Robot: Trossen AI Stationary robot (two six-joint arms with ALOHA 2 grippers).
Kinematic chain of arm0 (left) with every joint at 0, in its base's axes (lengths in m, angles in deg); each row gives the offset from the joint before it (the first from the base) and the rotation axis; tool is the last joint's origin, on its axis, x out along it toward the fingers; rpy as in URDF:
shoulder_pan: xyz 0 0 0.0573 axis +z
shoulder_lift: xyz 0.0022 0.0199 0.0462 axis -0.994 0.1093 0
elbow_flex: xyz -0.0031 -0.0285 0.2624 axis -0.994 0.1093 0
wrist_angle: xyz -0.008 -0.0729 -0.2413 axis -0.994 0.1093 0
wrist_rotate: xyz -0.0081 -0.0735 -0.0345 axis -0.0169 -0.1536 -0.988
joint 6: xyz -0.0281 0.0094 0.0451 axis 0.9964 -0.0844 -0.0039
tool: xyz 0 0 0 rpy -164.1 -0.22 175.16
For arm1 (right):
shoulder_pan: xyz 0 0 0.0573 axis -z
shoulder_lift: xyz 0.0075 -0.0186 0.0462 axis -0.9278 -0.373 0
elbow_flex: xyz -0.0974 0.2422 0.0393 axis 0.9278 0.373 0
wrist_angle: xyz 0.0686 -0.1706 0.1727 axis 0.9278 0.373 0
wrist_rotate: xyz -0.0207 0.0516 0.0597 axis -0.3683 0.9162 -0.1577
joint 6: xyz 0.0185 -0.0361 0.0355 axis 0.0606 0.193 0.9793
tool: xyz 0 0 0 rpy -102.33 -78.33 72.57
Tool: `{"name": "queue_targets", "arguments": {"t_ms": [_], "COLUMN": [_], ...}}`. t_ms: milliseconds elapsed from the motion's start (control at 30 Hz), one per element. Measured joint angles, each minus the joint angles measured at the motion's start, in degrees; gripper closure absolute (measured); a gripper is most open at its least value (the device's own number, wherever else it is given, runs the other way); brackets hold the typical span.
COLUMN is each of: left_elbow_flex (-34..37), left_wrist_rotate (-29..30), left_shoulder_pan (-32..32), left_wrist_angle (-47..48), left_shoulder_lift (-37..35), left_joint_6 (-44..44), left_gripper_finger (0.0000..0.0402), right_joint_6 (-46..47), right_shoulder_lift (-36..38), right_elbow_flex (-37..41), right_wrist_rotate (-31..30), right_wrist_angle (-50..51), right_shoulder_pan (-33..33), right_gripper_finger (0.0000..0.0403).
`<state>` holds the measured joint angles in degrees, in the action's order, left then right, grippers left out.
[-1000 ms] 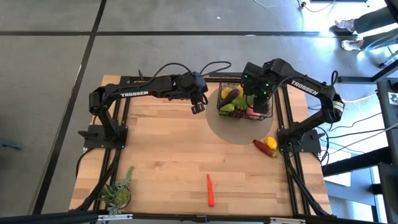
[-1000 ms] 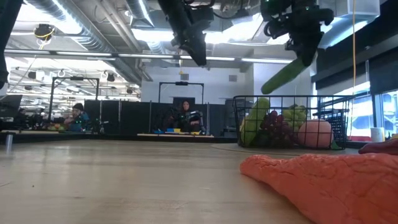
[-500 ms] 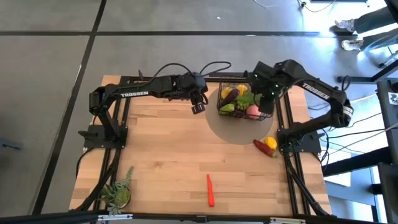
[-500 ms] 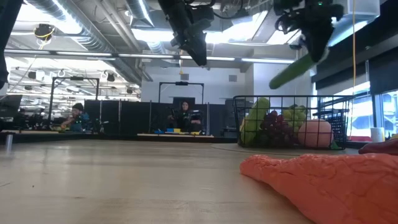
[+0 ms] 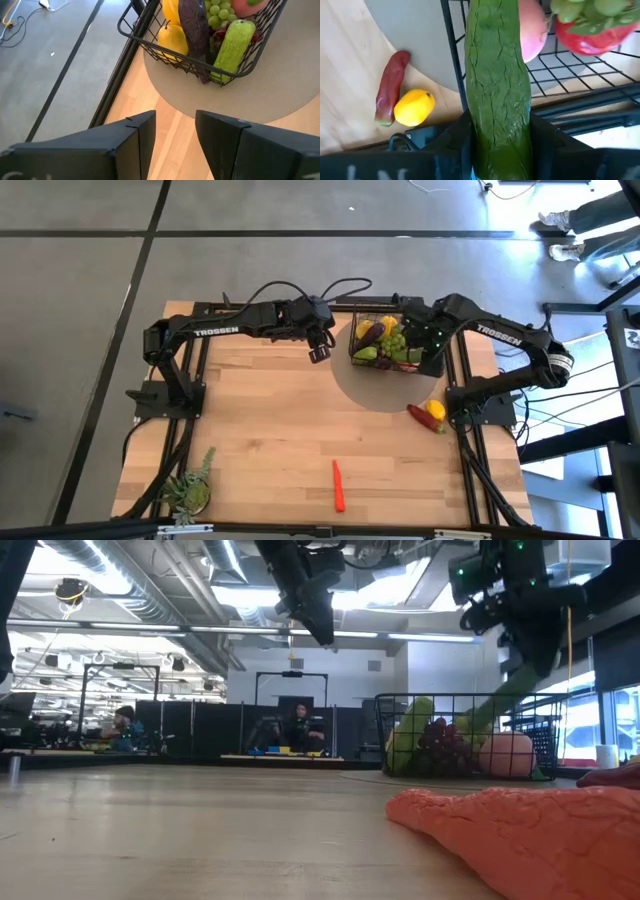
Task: Build produce basket
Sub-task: Put the green cucumber into the black wire basket
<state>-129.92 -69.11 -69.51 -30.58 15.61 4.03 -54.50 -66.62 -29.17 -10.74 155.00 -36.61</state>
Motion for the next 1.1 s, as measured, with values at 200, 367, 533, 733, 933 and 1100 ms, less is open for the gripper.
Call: {"name": "queue_targets", "arguments": {"t_ms": [200, 367, 533, 733, 933, 1100], "left_elbow_flex": [0.0, 0.0, 0.0, 0.0, 0.0, 0.0], "left_wrist_rotate": [0.0, 0.0, 0.0, 0.0, 0.0, 0.0], "left_shoulder_pan": [0.0, 0.0, 0.0, 0.0, 0.0, 0.0], "left_wrist_angle": [0.0, 0.0, 0.0, 0.0, 0.0, 0.0], "left_shoulder_lift": [0.0, 0.0, 0.0, 0.0, 0.0, 0.0], "left_joint_6": [0.1, 0.1, 0.1, 0.0, -0.1, -0.2], "left_gripper_finger": [0.0275, 0.0275, 0.0275, 0.0275, 0.0275, 0.0275], "right_joint_6": [-1.2, -1.2, -1.0, -0.1, -0.1, 0.3], "right_shoulder_lift": [0.0, 0.0, 0.0, 0.0, 0.0, 0.0], "right_elbow_flex": [5.1, 7.7, 7.7, 7.7, 7.7, 7.3], "right_wrist_rotate": [-0.4, -0.3, 0.0, 0.0, 0.0, 0.0], "right_wrist_angle": [-3.4, -5.0, -6.8, -9.8, -10.0, -8.8], "right_shoulder_pan": [0.0, 0.0, 0.0, 0.0, 0.0, 0.0], "right_gripper_finger": [0.0281, 0.0281, 0.0275, 0.0241, 0.019, 0.0171]}}
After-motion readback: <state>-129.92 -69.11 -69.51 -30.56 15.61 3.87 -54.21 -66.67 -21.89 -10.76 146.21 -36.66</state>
